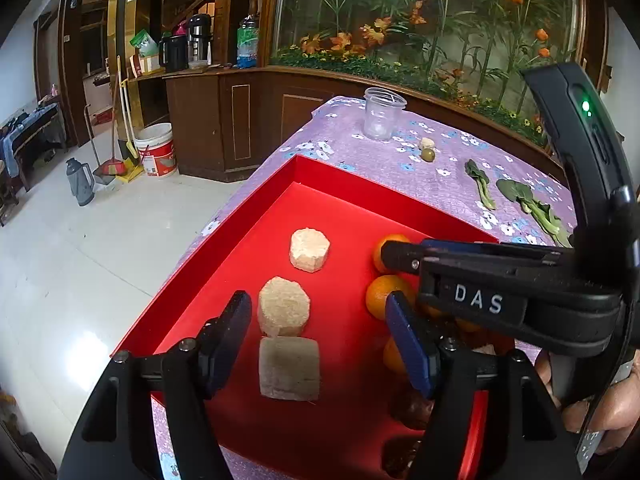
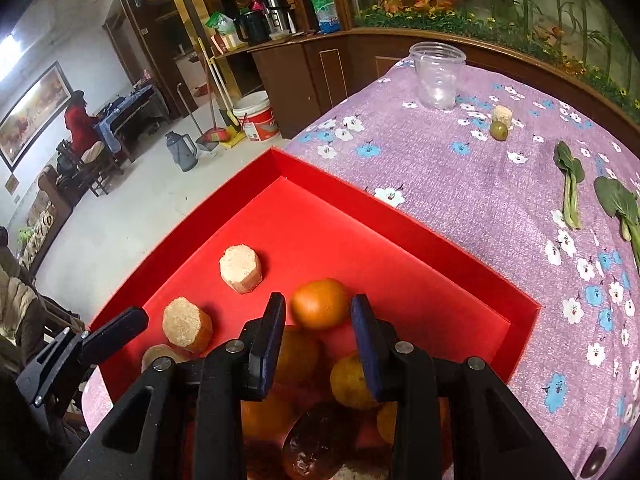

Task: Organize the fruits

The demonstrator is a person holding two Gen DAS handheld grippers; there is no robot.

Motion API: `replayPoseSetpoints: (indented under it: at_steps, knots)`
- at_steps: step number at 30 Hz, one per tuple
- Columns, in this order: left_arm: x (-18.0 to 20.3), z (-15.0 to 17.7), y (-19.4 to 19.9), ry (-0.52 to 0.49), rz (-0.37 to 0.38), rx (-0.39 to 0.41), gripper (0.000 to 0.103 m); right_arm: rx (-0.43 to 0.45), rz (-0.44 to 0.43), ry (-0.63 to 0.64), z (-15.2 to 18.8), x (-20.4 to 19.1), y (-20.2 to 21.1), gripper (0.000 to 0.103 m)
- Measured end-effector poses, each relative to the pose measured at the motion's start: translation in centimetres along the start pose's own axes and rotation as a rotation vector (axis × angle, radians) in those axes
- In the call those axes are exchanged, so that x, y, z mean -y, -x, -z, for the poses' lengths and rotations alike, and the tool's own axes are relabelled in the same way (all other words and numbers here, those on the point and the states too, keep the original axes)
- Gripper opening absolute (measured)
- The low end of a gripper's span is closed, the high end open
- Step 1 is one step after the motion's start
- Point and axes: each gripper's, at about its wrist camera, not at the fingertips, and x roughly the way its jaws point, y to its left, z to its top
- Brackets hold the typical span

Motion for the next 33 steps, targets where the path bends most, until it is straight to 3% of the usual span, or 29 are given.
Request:
replayPoseSetpoints:
  at_steps: [11, 17, 24, 33]
  knots:
    - [1.0, -0.1, 1.5, -0.013, -0.011, 0.021, 0.073, 0.03, -0.003, -0.019, 0.6, 0.6, 2.2, 0.044]
    - [1.7, 0.0, 2.8, -0.021, -0.05, 0.04, 0.082, 0.079, -0.001, -0.05, 1.8, 1.3, 5.0, 0.06]
    - [3.6, 0.9, 4.7, -0.065, -0.116, 0.072, 0.09, 0.181, 0.119, -0.062, 5.7, 2.4, 9.8, 0.077]
    - [6.1, 2.2, 7.6, -0.096, -0.126, 0.13, 0.09, 0.259, 0.211, -0.089, 10.2, 4.3, 14.6, 0.078]
